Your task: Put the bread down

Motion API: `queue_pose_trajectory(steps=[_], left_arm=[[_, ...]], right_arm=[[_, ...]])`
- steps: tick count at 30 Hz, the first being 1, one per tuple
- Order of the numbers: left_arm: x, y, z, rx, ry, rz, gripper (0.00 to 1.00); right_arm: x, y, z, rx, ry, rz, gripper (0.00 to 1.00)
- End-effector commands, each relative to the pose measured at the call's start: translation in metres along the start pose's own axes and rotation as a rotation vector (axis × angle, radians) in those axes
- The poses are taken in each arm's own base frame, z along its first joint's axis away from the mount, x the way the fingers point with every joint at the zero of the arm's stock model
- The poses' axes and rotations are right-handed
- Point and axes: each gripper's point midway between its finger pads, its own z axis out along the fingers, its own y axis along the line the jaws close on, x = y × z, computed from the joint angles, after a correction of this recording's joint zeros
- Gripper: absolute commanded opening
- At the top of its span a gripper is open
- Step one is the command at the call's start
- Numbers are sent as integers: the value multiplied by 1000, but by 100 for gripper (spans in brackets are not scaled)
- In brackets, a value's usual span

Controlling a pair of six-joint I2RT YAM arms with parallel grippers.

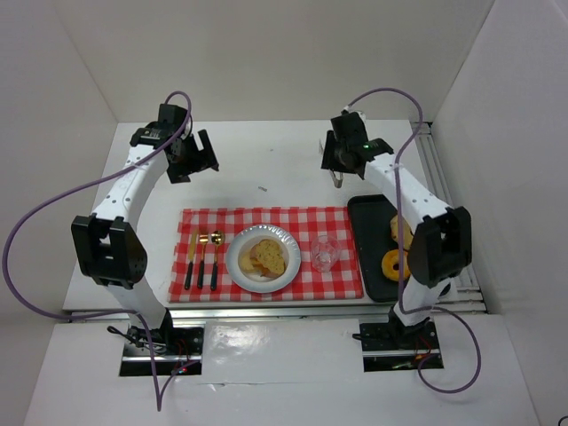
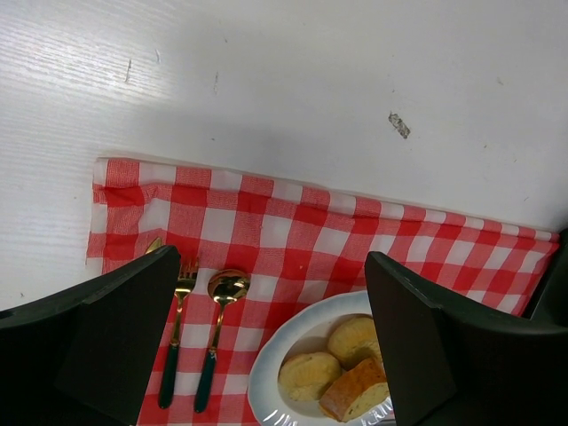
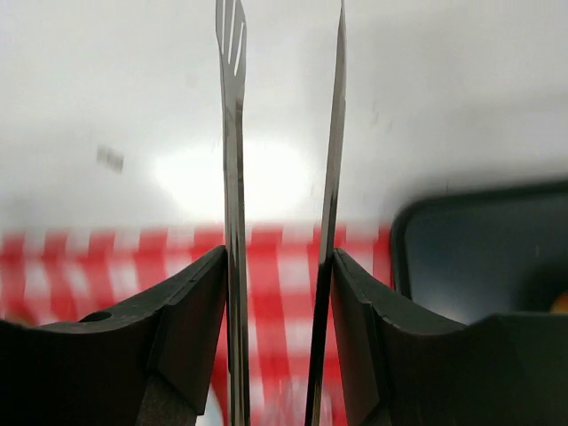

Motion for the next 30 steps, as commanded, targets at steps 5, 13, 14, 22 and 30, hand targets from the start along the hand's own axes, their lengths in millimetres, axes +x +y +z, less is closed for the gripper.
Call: queue_pose_trajectory(steps=[5, 13, 14, 22, 30], left_arm=[[-7, -6, -18, 37, -58, 19, 100], [-6, -4, -20, 30, -64, 9, 100], [-6, -4, -20, 30, -64, 9, 100], [-17, -7, -31, 47, -117, 30, 100], [-17, -9, -35, 65, -132, 31, 100]], right_arm=[[-54, -1, 110, 130, -248, 46, 55], [-43, -16, 146, 183, -199, 58, 98], [-49, -11, 138, 180, -212, 46, 100], [-92, -74, 42, 441, -244, 163, 100], [-10, -169, 12, 642, -68, 267, 100]])
